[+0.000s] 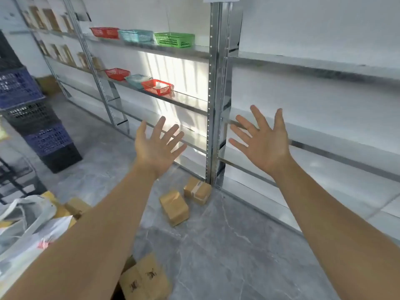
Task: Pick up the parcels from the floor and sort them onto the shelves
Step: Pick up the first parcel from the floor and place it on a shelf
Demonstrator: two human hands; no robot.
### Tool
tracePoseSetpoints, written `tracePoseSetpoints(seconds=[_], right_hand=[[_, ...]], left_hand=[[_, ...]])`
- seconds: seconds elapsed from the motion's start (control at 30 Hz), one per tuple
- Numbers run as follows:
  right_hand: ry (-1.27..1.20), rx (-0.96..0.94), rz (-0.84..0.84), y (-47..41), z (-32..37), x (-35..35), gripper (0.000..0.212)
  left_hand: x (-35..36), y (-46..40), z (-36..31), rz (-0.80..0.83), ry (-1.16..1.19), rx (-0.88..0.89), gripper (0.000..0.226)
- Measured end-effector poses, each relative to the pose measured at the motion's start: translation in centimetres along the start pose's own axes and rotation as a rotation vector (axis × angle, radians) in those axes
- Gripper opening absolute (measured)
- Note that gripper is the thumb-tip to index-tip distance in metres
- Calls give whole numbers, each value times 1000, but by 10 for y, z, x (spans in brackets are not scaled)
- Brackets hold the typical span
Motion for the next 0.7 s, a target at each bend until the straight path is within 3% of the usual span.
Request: tracePoseSetpoints(seconds=[0.43,0.7], right_hand=[[74,199,-16,-185,-41,16,49],[128,326,74,-306,-35,-10,53]], left_hand=[[-84,-106,14,-281,-1,54,61],[-104,-175,48,-421,8,117,64]])
Point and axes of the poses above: each hand's wrist, its own y-axis away from the middle knuckle, its own x-axis out of the palm, z = x × y, the point moved 8 cm from there along -y, towards the middle knuckle, and after that the axes turned 14 degrees about x, right-handed, at the moved point
